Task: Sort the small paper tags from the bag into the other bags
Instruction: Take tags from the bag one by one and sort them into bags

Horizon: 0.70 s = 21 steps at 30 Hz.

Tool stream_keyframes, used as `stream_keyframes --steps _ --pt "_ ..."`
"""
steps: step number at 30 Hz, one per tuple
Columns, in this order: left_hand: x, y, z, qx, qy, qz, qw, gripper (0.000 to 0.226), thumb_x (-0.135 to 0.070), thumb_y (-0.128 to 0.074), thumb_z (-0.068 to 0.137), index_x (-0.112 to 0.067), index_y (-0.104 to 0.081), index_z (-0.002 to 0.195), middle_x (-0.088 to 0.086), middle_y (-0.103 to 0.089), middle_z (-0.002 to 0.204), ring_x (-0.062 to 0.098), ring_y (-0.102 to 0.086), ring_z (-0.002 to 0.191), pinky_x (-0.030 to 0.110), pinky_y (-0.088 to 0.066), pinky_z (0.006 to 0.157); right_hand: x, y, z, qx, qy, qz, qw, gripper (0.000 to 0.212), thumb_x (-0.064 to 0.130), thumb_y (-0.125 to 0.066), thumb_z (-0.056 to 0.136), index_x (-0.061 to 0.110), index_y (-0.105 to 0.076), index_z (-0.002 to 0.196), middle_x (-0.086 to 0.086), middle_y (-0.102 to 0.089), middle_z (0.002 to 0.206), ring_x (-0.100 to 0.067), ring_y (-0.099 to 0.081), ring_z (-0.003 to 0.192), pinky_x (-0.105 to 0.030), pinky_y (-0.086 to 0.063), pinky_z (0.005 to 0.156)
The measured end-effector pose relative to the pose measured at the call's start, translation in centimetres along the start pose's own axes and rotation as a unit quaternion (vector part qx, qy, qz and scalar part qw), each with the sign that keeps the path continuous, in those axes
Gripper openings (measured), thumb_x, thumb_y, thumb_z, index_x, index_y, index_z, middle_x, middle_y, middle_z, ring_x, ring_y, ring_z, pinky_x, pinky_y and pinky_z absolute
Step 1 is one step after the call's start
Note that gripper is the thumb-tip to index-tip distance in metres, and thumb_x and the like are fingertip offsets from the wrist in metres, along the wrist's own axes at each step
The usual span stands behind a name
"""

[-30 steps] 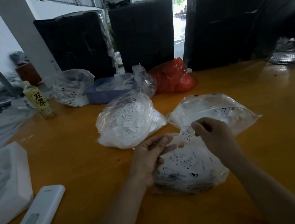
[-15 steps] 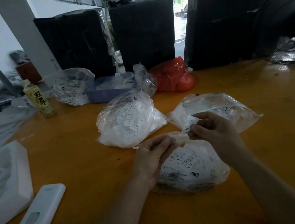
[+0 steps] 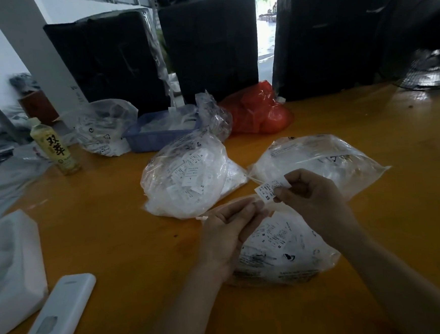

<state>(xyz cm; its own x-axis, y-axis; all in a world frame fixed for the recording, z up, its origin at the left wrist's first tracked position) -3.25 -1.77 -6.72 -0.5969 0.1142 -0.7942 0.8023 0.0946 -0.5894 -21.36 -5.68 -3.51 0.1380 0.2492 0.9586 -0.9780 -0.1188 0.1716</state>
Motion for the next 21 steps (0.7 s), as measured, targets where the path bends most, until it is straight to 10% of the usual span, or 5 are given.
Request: stream_keyframes --steps 6,10,18,21 --pt "-0.1 0.2 0.0 -0.021 -0.009 -0.003 1.000 0.018 -0.008 -0.077 0.076 -0.003 -0.083 0.093 0.023 -0.078 0.103 0.027 -0.079 0.094 0.023 -0.062 0.075 -0.4 -0.1 0.1 0.031 0.020 -0.059 0.998 0.017 0.020 -0.073 0.093 0.034 -0.069 0.085 0.006 -0.077 0.079 0.000 -0.050 0.046 -0.013 -0.037 0.044" --pt "-0.1 0.4 0.0 -0.038 -0.017 0.016 0.999 0.016 -0.012 -0.078 0.078 -0.008 -0.084 0.092 0.022 -0.078 0.104 0.024 -0.078 0.092 0.023 -0.063 0.073 -0.5 -0.2 0.0 0.051 0.029 -0.119 0.991 0.015 0.026 -0.071 0.095 0.036 -0.070 0.085 0.012 -0.074 0.076 -0.018 -0.059 0.056 -0.027 -0.044 0.054" --pt "-0.1 0.5 -0.1 -0.028 -0.043 0.108 0.993 0.024 -0.023 -0.081 0.077 -0.017 -0.084 0.100 0.004 -0.078 0.084 0.013 -0.074 0.081 0.026 -0.062 0.076 -0.4 -0.9 -0.3 0.011 0.066 -0.176 0.982 0.027 0.025 -0.077 0.090 0.033 -0.063 0.111 0.013 -0.071 0.086 0.002 -0.067 0.077 -0.012 -0.052 0.067" --pt "-0.1 0.6 0.0 -0.033 -0.040 0.101 0.993 0.023 -0.022 -0.081 0.080 -0.018 -0.084 0.101 0.006 -0.080 0.107 0.016 -0.076 0.096 0.025 -0.062 0.075 0.0 -1.4 -0.8 0.020 0.118 -0.207 0.971 0.013 0.028 -0.074 0.090 0.031 -0.070 0.102 0.020 -0.070 0.087 0.002 -0.067 0.082 -0.016 -0.055 0.074"
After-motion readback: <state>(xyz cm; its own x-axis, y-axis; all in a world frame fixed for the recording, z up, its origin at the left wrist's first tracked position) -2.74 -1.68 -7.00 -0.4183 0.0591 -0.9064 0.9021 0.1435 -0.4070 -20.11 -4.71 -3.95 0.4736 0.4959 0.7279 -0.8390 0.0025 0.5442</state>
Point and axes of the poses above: each hand's wrist, its own z-axis towards the middle knuckle, its own y-axis out of the back of the hand, x = y × z, the point moved 3 cm from there along z, towards the middle knuckle
